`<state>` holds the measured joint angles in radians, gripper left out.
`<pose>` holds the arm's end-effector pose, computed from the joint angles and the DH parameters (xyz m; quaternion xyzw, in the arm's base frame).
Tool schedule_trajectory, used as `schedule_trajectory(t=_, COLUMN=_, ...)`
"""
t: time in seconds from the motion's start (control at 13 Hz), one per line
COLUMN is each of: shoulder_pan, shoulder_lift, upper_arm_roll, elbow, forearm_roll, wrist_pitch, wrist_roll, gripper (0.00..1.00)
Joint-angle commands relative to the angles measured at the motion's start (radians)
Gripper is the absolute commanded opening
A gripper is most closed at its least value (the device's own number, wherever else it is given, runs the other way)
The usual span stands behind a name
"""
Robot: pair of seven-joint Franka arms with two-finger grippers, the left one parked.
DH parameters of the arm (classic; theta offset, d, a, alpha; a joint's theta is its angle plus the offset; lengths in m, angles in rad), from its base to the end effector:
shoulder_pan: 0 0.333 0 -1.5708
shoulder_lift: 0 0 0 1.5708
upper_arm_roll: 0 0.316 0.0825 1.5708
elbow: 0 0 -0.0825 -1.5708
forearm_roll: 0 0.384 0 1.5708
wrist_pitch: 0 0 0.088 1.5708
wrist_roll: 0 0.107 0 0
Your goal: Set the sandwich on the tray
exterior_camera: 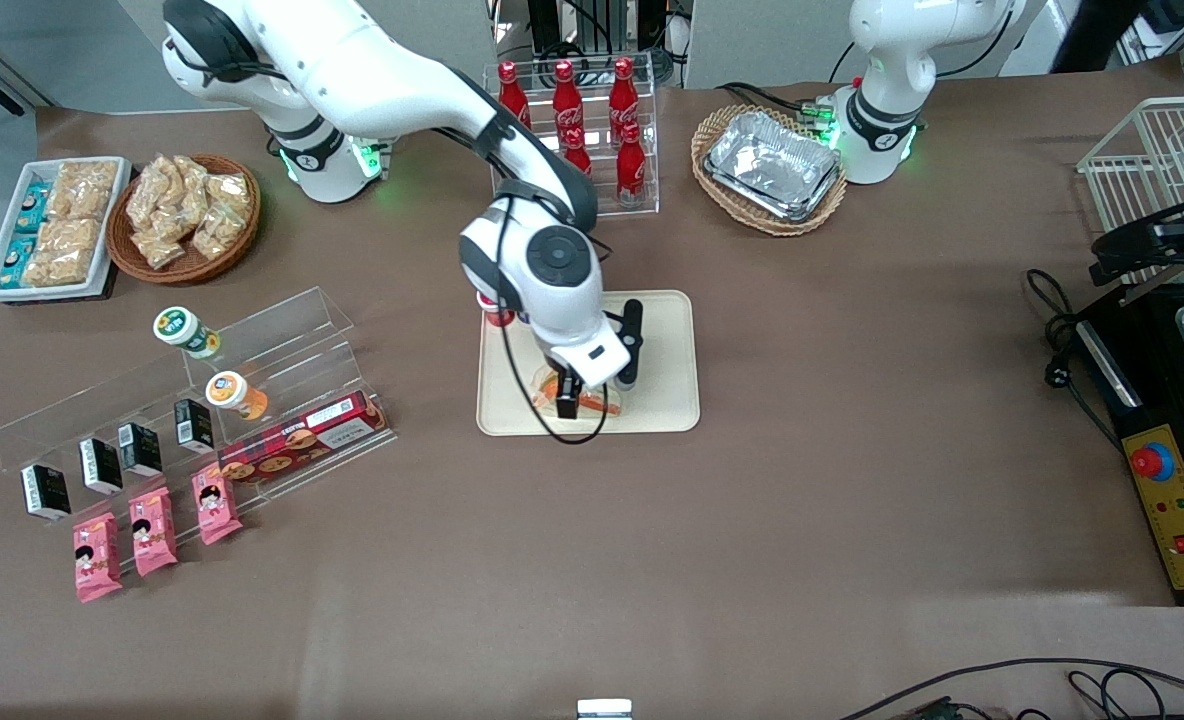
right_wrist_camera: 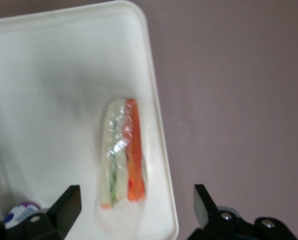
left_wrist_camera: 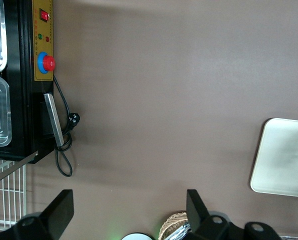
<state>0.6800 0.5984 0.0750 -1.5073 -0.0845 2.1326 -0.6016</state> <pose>0.5251 0.4772 0.3192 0.7688 0.6391 0.0156 0.0139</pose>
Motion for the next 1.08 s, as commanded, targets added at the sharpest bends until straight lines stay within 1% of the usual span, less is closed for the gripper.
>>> schedule_trajectory(t=0.0, shoulder_pan=-0.066, shoulder_lift=-0.121, upper_arm_roll=-0.023, elbow=-0.01, forearm_roll=0.055, wrist_pitch=-0.104, wrist_roll=0.049, gripper=1.0)
schedule_trajectory(t=0.08, shoulder_pan=-0.114, shoulder_lift=-0.155, upper_arm_roll=-0.021, elbow=-0.008, forearm_roll=0.061, wrist_pitch=-0.13, wrist_roll=0.055, gripper=1.0)
schedule_trajectory(t=0.23, shoulder_pan=-0.207, shoulder_lift=-0.225, upper_arm_roll=-0.023, elbow=-0.008, forearm_roll=0.132, wrist_pitch=-0.186, wrist_roll=0.06, gripper=1.0)
schedule_trajectory(t=0.31, shoulder_pan=-0.25, shoulder_lift=-0.264, upper_arm_roll=-0.024, elbow=-0.01, forearm_roll=0.146, wrist_pitch=-0.222, wrist_roll=0.072, gripper=1.0)
schedule_trajectory(t=0.46, shoulder_pan=-0.339, shoulder_lift=-0.345, upper_arm_roll=-0.024, elbow=-0.01, forearm_roll=0.144, wrist_pitch=-0.314, wrist_roll=0.143, gripper=1.0)
schedule_trajectory(t=0.62, shoulder_pan=-0.423, shoulder_lift=-0.42, upper_arm_roll=-0.038, elbow=-0.01, forearm_roll=0.135, wrist_pitch=-0.405, wrist_roll=0.167, gripper=1.0)
schedule_trajectory(t=0.77, shoulder_pan=-0.462, shoulder_lift=-0.474, upper_arm_roll=-0.098, elbow=-0.01, forearm_roll=0.134, wrist_pitch=-0.471, wrist_roll=0.171, gripper=1.0)
schedule_trajectory(t=0.92, shoulder_pan=-0.462, shoulder_lift=-0.518, upper_arm_roll=-0.188, elbow=-0.01, forearm_roll=0.134, wrist_pitch=-0.509, wrist_roll=0.192, gripper=1.0)
schedule_trajectory(t=1.0, shoulder_pan=-0.462, shoulder_lift=-0.537, upper_arm_roll=-0.223, elbow=-0.01, forearm_roll=0.132, wrist_pitch=-0.526, wrist_roll=0.239, gripper=1.0)
